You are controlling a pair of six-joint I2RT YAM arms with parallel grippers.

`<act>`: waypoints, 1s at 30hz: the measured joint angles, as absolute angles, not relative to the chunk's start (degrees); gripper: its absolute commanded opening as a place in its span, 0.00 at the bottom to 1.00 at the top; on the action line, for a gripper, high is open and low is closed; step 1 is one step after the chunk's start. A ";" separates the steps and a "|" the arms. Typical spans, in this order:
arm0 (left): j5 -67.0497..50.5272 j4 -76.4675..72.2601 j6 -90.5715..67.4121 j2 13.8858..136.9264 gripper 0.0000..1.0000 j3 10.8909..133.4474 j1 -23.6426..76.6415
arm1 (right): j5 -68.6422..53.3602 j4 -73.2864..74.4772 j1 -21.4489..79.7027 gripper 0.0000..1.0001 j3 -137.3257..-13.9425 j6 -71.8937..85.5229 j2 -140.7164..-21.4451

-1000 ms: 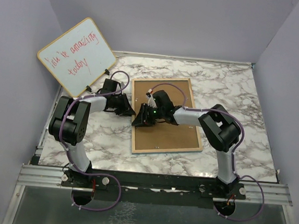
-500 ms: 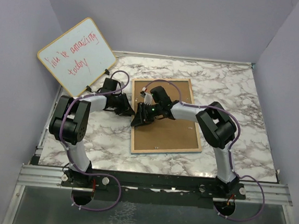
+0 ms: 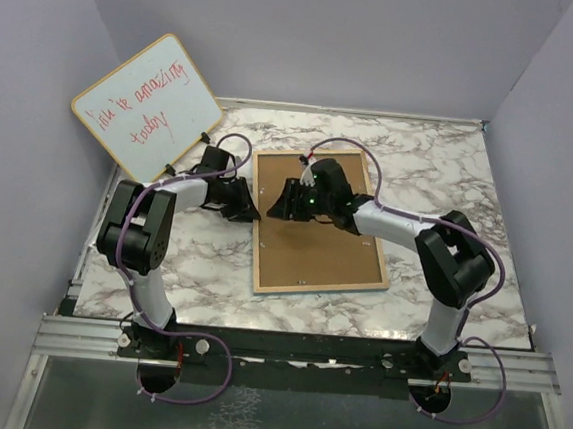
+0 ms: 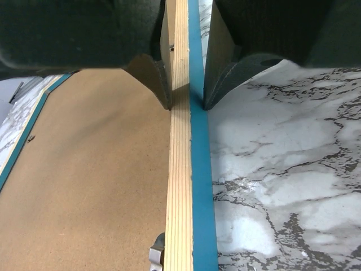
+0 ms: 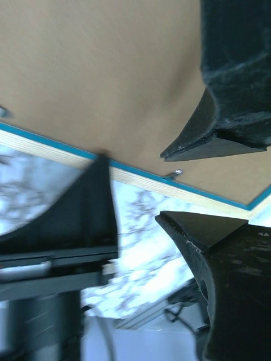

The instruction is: Put the photo into the frame

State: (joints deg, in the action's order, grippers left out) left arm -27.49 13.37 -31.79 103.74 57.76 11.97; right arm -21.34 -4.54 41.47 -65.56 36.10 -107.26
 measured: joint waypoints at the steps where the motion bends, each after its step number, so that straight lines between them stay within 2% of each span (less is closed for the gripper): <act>1: -27.42 13.76 -31.57 103.90 0.36 58.06 11.97 | -20.75 -5.63 40.49 0.46 -65.73 36.12 -106.76; 4: -27.07 14.57 -30.87 104.36 0.42 59.48 11.97 | -20.14 -6.81 37.69 0.45 -68.79 36.40 -107.53; 7: -25.39 14.59 -30.22 104.73 0.42 60.90 11.75 | -19.94 -6.39 35.44 0.44 -76.14 36.67 -112.07; 11: -24.18 14.57 -29.71 105.23 0.25 61.71 11.31 | -20.23 -5.26 34.63 0.42 -84.44 37.36 -117.97; 15: -25.63 14.79 -29.36 106.39 0.16 63.16 11.44 | -20.69 -2.35 34.41 0.40 -91.50 38.44 -123.20; 17: -26.28 14.96 -29.39 106.72 0.13 63.40 11.31 | -21.15 -0.56 34.37 0.36 -94.04 39.03 -125.29; 19: -26.89 14.98 -29.41 106.94 0.09 63.44 11.25 | -22.02 0.73 34.33 0.28 -95.81 39.57 -127.15; 22: -27.31 15.00 -29.45 107.07 0.06 63.51 11.14 | -22.76 3.42 34.33 0.24 -97.65 40.73 -129.45; 30: -27.94 14.92 -29.52 107.33 0.04 63.51 10.94 | -23.66 7.44 34.33 0.24 -97.82 42.22 -132.33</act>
